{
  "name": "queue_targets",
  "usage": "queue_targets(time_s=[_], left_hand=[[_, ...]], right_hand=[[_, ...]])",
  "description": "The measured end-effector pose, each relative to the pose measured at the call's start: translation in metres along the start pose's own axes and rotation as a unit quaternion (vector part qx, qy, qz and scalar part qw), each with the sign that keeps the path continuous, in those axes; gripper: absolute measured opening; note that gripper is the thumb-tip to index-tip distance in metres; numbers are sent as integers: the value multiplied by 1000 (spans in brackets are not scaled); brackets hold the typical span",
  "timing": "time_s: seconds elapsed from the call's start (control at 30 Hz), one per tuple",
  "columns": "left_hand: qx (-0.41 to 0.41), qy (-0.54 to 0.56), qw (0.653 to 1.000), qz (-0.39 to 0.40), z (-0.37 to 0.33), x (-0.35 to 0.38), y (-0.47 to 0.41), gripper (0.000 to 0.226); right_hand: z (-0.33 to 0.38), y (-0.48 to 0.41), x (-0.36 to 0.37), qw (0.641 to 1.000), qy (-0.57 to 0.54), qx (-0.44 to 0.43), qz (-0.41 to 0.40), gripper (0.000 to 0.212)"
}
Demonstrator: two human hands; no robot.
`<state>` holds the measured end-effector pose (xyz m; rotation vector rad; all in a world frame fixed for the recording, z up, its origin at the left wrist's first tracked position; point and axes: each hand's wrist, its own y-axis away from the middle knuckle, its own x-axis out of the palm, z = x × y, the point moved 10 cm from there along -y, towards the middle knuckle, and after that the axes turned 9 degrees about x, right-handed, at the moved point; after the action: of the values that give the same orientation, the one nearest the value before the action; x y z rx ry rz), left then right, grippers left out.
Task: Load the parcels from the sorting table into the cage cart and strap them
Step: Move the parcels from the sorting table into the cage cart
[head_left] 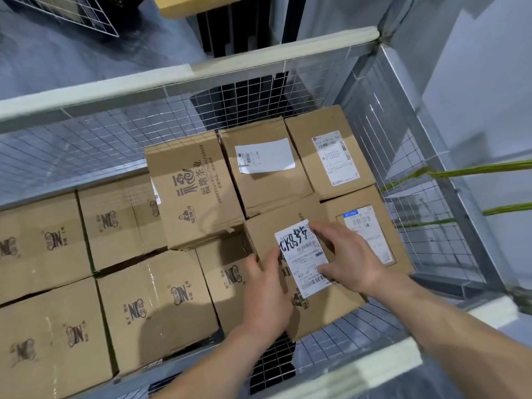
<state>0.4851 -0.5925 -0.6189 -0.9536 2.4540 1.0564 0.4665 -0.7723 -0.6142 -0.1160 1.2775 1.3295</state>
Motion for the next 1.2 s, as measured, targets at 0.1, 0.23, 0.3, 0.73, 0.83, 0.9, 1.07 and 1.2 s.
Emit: queue_targets(time_s=[0.1,0.23,0.3,0.73,0.83,0.9,1.07,1.2], left_hand=[[-3,1,1000,-2,3,3,-3,90],[-4,-9,1000,-5,0,2,-4,90],[-3,-16,1000,0,0,2,-3,89],[-27,35,999,-9,7,-4,-12,109],[-33,54,998,14,8,-1,-10,121],[-30,53,998,33,4,2,-10,122],[-9,43,998,47,-4,4,-3,116],[19,34,999,35,-10,4,3,115]], right_hand=[[-2,-4,3,1000,6,-3,-2,96],[-1,-5,2,1000,3,-6,-2,96],[0,-4,4,1000,0,-9,-4,94],[2,-7,1,999,13,20,27,99],[3,-5,4,998,6,22,58,104],[5,-6,6,997,8,22,70,106],[6,2,6,998,-5,27,64,114],[6,15,-10,999,-19,29,39,112]])
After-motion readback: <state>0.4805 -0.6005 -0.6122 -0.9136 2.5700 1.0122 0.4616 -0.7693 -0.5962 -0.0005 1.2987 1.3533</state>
